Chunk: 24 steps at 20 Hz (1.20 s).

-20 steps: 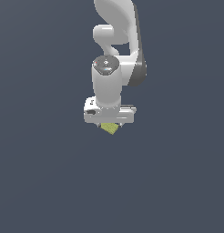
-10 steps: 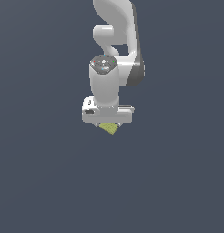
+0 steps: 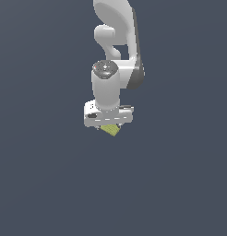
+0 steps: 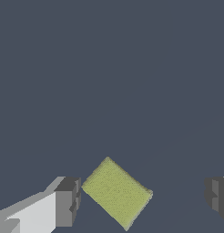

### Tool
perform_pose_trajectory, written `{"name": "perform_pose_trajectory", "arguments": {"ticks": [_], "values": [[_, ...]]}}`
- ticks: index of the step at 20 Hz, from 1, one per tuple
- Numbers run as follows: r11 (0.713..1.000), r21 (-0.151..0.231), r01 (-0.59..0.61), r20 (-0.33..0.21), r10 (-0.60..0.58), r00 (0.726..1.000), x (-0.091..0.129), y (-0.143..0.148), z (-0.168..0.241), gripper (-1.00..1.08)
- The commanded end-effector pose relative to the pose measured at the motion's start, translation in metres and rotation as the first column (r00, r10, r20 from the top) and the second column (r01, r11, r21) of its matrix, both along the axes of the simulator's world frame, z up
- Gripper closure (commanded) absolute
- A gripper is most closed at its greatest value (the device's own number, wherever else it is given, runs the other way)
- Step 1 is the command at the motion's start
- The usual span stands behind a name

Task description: Pick up the object and move it to a goal position.

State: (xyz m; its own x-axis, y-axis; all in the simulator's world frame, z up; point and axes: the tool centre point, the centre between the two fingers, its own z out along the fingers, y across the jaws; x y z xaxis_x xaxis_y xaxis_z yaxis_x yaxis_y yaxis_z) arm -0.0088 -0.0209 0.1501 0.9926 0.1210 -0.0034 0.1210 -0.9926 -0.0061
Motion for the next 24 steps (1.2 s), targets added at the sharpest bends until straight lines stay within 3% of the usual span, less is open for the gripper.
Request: {"name": "perform_pose_trajectory", "arguments": {"ticks": [1,6,12,17,24], "values": [[0.998,-0.002,-0.055,0.000,0.055,0.998,-0.005,-0.001,-0.007,-0.92],[0.982,-0.007,-0.190,-0.001,0.190,0.982,-0.017,-0.003,-0.023,-0.92],[0.935,-0.010,-0.354,-0.002,0.354,0.935,-0.033,-0.004,-0.041,-0.92],[0.875,-0.010,-0.484,-0.002,0.484,0.875,-0.048,-0.004,-0.056,-0.92],[0.766,-0.009,-0.642,-0.001,0.642,0.766,-0.068,-0.002,-0.074,-0.92]]}}
